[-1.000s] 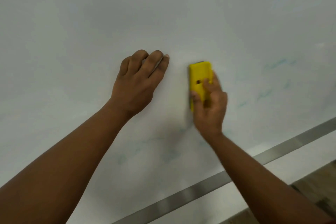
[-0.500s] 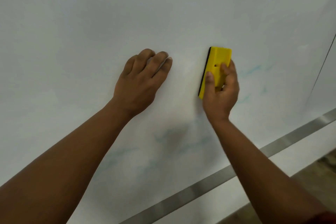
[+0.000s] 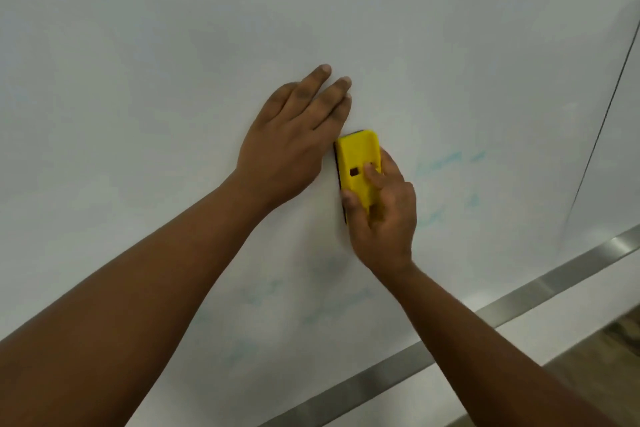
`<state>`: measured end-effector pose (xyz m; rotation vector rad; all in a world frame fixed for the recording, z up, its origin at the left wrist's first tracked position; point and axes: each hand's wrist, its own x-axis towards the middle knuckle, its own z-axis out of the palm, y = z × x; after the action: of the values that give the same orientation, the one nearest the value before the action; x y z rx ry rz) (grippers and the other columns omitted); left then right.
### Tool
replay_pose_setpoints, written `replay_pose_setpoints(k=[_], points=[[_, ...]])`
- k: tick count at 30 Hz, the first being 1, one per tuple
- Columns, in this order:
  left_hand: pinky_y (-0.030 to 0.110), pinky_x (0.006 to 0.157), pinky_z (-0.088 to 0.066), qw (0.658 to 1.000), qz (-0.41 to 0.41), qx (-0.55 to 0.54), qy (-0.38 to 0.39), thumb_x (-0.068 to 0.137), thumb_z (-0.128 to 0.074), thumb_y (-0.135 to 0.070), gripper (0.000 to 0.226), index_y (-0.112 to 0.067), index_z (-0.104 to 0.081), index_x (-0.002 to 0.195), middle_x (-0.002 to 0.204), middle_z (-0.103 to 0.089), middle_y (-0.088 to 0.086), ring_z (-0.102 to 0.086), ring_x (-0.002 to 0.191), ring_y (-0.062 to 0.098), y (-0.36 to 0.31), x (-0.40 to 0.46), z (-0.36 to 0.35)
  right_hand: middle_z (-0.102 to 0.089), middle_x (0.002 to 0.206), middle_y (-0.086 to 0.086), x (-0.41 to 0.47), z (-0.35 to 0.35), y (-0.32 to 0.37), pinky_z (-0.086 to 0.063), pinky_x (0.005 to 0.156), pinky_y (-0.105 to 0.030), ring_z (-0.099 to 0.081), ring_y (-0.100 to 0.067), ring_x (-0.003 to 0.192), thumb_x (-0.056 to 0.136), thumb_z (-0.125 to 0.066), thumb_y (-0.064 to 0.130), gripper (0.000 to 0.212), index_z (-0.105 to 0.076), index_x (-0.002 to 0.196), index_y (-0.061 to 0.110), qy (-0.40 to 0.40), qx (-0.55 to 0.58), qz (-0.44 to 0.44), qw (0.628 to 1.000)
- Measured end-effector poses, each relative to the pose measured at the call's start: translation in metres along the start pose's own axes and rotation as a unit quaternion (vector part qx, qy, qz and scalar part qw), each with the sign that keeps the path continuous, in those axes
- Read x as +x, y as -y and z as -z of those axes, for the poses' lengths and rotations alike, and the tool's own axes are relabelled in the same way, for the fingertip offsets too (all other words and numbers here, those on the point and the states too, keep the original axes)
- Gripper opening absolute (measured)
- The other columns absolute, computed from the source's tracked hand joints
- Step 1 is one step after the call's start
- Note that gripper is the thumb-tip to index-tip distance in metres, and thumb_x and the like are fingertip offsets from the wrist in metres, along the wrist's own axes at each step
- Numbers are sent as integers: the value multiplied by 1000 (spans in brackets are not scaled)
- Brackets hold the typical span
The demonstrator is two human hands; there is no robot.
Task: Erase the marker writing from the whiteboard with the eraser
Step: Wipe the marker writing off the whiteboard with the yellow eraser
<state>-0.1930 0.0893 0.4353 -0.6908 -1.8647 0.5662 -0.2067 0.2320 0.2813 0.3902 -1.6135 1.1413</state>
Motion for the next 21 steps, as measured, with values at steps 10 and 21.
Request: replay_pose_setpoints(k=[10, 21], points=[[41, 121, -22, 998, -37, 6, 47, 101, -6, -5, 61, -7, -31, 157, 165, -29, 10, -22, 154, 32, -44, 27, -25, -51, 150, -8, 31, 37, -65, -42, 107, -30, -45, 0, 134, 95, -67, 38, 46, -58, 135, 19, -44, 16, -21, 999], [41, 119, -30, 997, -56, -29, 48, 101, 5, -7, 67, -4, -34, 156, 163, -34, 12, -30, 152, 31, -81, 69, -44, -49, 149, 6, 39, 62, -100, -53, 93, -60, -54, -23, 133, 91, -72, 43, 48, -59, 133, 23, -41, 69, -94, 992]])
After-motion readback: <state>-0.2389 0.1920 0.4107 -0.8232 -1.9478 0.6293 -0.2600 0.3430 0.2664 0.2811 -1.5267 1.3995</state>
